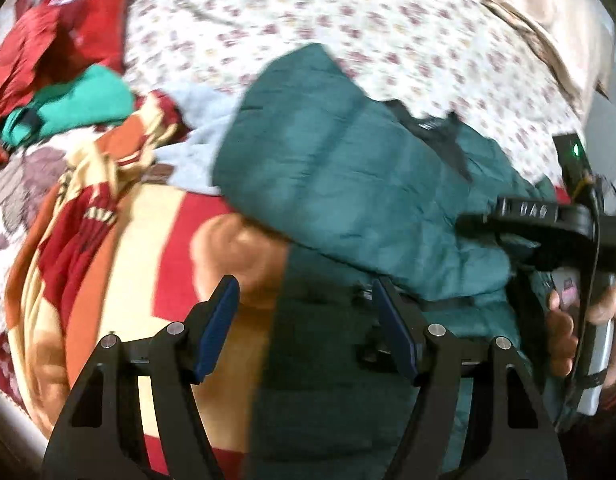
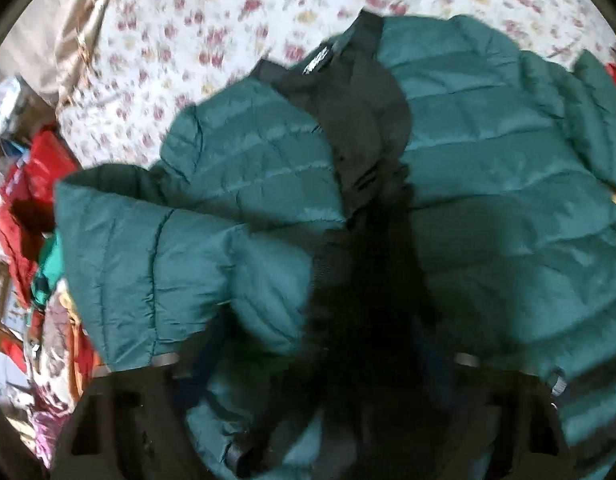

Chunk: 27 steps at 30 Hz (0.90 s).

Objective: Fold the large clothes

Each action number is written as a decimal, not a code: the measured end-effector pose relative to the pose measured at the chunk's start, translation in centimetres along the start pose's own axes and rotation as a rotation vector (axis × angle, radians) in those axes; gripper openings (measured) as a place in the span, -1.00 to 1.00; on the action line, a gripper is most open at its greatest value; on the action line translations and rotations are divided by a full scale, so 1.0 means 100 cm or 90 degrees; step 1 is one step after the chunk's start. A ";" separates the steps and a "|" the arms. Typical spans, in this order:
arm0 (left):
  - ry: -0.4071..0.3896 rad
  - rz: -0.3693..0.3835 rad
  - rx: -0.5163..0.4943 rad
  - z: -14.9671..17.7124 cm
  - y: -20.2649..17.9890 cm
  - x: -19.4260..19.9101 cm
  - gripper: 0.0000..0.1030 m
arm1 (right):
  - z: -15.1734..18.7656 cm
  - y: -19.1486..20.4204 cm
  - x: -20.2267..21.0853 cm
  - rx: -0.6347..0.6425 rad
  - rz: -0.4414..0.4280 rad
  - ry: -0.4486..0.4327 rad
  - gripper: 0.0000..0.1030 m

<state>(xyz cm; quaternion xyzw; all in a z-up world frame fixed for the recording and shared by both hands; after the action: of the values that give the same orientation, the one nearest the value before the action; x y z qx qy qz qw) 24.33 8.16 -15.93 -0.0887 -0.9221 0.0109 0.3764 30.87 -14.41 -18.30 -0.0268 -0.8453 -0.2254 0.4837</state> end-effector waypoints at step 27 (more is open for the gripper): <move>0.057 -0.008 0.008 0.011 0.003 -0.025 0.34 | -0.040 -0.024 0.030 -0.008 -0.095 -0.004 0.40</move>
<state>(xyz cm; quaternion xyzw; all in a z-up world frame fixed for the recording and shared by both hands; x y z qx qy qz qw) 25.40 8.08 -18.47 -0.0806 -0.9049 0.0103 0.4178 31.83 -18.74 -14.93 0.0326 -0.8449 -0.2662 0.4627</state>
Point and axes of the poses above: each gripper's, at about its wrist camera, not at the fingertips, and x roughly against the way its jaws point, y to its left, z to its underside, the point moved 5 cm from there along -x, roughly the way its jaws point, and after that the axes turned 6 degrees about -x, right-handed, at the moved point
